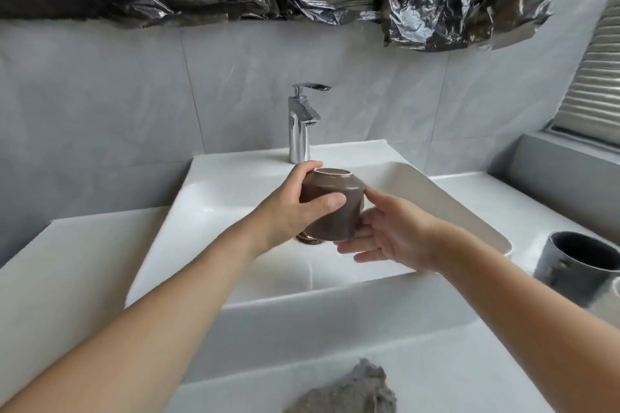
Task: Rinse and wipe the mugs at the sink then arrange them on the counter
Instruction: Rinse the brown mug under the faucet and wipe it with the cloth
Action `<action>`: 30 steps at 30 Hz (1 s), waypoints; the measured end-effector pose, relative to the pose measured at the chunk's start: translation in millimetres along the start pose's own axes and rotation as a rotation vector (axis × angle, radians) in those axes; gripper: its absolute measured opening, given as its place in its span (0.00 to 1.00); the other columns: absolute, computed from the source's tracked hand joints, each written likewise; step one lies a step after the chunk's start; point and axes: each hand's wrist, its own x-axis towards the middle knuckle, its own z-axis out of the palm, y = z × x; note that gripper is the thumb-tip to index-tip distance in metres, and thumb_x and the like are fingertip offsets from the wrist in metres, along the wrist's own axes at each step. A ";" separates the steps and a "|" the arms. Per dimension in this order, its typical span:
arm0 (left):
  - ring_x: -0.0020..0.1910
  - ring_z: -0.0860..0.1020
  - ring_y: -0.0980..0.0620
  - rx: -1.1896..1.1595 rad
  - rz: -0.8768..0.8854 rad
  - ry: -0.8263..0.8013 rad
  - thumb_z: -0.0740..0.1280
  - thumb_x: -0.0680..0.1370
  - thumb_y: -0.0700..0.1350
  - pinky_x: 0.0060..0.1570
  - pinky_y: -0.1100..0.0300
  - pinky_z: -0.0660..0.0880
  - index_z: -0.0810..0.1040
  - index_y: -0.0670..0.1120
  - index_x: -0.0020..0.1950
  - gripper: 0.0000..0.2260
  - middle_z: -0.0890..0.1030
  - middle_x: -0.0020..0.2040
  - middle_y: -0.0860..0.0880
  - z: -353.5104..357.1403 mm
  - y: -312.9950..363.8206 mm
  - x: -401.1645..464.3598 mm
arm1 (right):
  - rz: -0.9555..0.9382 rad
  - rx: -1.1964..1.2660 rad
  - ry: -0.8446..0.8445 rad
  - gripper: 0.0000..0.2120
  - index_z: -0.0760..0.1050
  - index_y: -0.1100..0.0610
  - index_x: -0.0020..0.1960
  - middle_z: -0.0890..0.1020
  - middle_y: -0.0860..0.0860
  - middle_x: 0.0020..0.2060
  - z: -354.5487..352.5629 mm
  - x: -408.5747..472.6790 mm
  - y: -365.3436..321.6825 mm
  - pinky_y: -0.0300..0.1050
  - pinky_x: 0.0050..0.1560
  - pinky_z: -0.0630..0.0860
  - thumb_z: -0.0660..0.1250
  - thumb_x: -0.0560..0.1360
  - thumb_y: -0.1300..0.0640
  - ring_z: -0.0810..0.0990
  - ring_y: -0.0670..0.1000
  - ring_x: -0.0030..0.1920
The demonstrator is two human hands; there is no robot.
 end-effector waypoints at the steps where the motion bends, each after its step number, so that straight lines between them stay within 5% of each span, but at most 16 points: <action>1: 0.60 0.74 0.67 -0.011 0.005 0.032 0.71 0.69 0.61 0.53 0.68 0.71 0.65 0.58 0.72 0.33 0.75 0.64 0.60 4.1 3.4 -6.0 | 0.001 -0.023 -0.006 0.31 0.79 0.58 0.57 0.84 0.59 0.58 2.5 -5.6 3.5 0.54 0.65 0.74 0.44 0.83 0.38 0.82 0.57 0.60; 5: 0.59 0.79 0.55 -0.137 -0.054 0.148 0.71 0.69 0.59 0.58 0.56 0.77 0.73 0.53 0.65 0.26 0.79 0.60 0.53 15.0 18.6 -17.9 | -0.054 -0.143 0.099 0.21 0.76 0.63 0.62 0.84 0.62 0.55 5.8 -20.0 8.8 0.52 0.57 0.76 0.55 0.83 0.48 0.83 0.57 0.49; 8: 0.56 0.81 0.50 -0.265 -0.175 0.224 0.71 0.69 0.59 0.51 0.53 0.80 0.76 0.52 0.60 0.23 0.81 0.60 0.48 14.7 27.9 -18.1 | -0.170 -0.580 0.245 0.18 0.76 0.60 0.60 0.83 0.58 0.56 -5.1 -26.4 12.8 0.47 0.51 0.75 0.66 0.75 0.50 0.80 0.52 0.47; 10: 0.54 0.82 0.47 -0.329 -0.265 0.204 0.69 0.74 0.59 0.45 0.55 0.79 0.76 0.51 0.60 0.19 0.82 0.60 0.46 12.5 33.2 -16.8 | -0.303 -0.893 0.381 0.26 0.69 0.53 0.68 0.75 0.49 0.62 -15.1 -32.0 17.2 0.44 0.57 0.73 0.71 0.73 0.47 0.76 0.50 0.57; 13: 0.48 0.83 0.46 -0.343 -0.407 0.069 0.66 0.75 0.61 0.39 0.56 0.80 0.78 0.49 0.61 0.21 0.83 0.56 0.43 13.8 37.0 -14.8 | -0.552 -1.021 0.356 0.44 0.52 0.49 0.79 0.60 0.48 0.73 -22.9 -34.4 25.3 0.38 0.67 0.64 0.74 0.72 0.48 0.66 0.51 0.71; 15: 0.46 0.83 0.46 -0.331 -0.480 0.000 0.66 0.72 0.65 0.41 0.54 0.81 0.79 0.48 0.62 0.26 0.84 0.54 0.42 18.5 34.7 -10.7 | -0.700 -1.058 0.291 0.50 0.46 0.48 0.80 0.55 0.47 0.76 -25.5 -29.7 25.9 0.34 0.66 0.63 0.76 0.70 0.52 0.66 0.51 0.72; 19: 0.47 0.83 0.45 -0.331 -0.527 -0.046 0.63 0.71 0.69 0.45 0.53 0.80 0.81 0.49 0.60 0.28 0.85 0.53 0.43 26.0 26.8 -2.2 | -0.839 -1.233 0.224 0.57 0.40 0.41 0.80 0.48 0.42 0.78 -31.6 -21.1 17.1 0.42 0.61 0.75 0.78 0.66 0.53 0.68 0.51 0.69; 23: 0.41 0.81 0.42 -0.373 -0.630 -0.117 0.59 0.72 0.69 0.41 0.55 0.75 0.81 0.44 0.54 0.30 0.83 0.47 0.40 25.4 20.8 4.5 | -0.848 -1.084 0.168 0.56 0.42 0.34 0.77 0.50 0.35 0.76 -40.5 -10.9 21.9 0.41 0.63 0.75 0.80 0.67 0.51 0.71 0.45 0.68; 28: 0.37 0.74 0.43 -0.362 -0.636 -0.299 0.54 0.72 0.71 0.36 0.55 0.67 0.80 0.44 0.52 0.33 0.77 0.49 0.38 22.0 9.3 8.9 | -0.832 -0.914 0.204 0.49 0.54 0.45 0.80 0.65 0.41 0.71 -41.6 -4.1 31.1 0.30 0.65 0.70 0.80 0.69 0.50 0.72 0.37 0.62; 30: 0.39 0.71 0.45 -0.403 -0.551 -0.295 0.56 0.72 0.73 0.36 0.55 0.66 0.79 0.46 0.54 0.32 0.76 0.50 0.39 19.9 6.5 9.6 | -0.805 -0.895 0.226 0.49 0.54 0.46 0.80 0.68 0.43 0.70 -43.2 -3.1 32.3 0.34 0.67 0.69 0.80 0.68 0.48 0.72 0.40 0.64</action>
